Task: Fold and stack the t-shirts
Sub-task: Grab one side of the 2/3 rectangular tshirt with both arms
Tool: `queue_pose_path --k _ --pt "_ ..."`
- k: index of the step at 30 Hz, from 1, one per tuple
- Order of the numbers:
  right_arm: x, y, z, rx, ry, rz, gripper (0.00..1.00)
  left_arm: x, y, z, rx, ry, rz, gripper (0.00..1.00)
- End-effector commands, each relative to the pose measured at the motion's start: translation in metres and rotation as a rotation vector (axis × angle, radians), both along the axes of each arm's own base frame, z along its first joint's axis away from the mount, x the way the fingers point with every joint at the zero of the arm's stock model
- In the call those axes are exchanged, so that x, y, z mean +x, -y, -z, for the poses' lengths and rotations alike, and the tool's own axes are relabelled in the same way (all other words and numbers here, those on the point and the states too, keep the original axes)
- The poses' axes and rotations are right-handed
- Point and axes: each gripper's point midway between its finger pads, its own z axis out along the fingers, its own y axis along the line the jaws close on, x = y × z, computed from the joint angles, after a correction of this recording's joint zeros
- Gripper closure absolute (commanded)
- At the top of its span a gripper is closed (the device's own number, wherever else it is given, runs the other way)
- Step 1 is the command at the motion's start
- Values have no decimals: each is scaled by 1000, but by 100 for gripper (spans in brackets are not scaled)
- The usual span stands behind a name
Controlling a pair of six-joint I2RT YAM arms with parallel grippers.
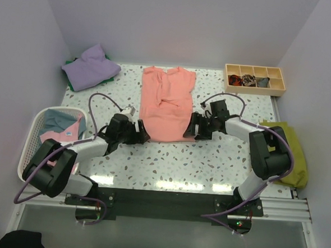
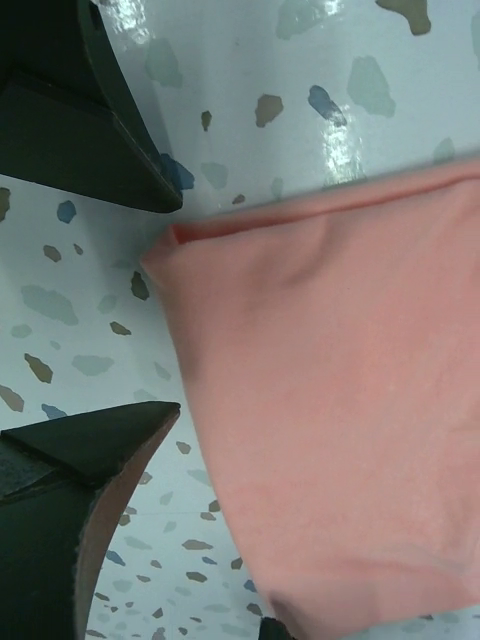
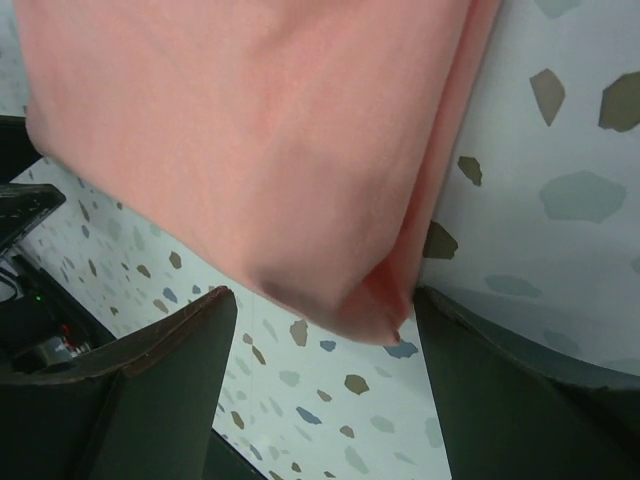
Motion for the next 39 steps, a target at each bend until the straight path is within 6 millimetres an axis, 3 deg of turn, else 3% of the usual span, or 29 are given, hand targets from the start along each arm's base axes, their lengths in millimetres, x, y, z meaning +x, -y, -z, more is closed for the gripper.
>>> queue_pose_path --k 1,5,7,8,10,11,13,14,15,18,22,28,29,30,35,37,39 --pt "-1 -7 17 41 -40 7 24 -3 10 7 -85 3 17 19" --pt "-1 -9 23 49 -53 8 28 0 10 11 -82 10 12 25" --pt "0 -10 25 52 -55 4 41 0 9 15 -75 7 8 29" --pt "-2 -11 28 57 -73 2 45 0 8 18 -68 -1 4 39" --pt "-2 -11 29 61 -72 -2 62 0 7 20 -60 -6 3 54" --pt "-2 -11 28 62 -68 0 69 0 6 23 -51 -13 -1 69" --pt "-3 -11 28 63 -60 -3 81 0 4 25 -38 -14 2 85" --pt "-2 -11 25 64 -49 -7 85 0 3 25 -26 -19 0 98" --pt "-4 -11 23 64 -49 -10 87 0 2 26 -13 -17 7 100" --pt "-9 -8 14 62 -29 -22 92 -5 -5 23 20 -27 5 100" --pt "-30 -2 3 67 -26 -33 92 -28 -11 16 16 -52 23 100" --pt "-77 -1 -7 105 -46 -79 91 -69 -6 6 -19 -77 69 100" --pt "-92 -2 -2 94 -71 -94 91 -76 4 3 -33 -70 86 100" --pt "-98 -3 -2 86 -74 -99 91 -89 2 8 -16 -102 91 100" --pt "-139 -7 -17 80 -25 -96 92 -131 13 -1 -64 -112 96 100" --pt "-147 -9 -35 124 26 -81 92 -136 6 -7 -69 -98 58 100" --pt "-151 -3 -39 118 41 -49 91 -136 6 -17 -81 -74 49 100"
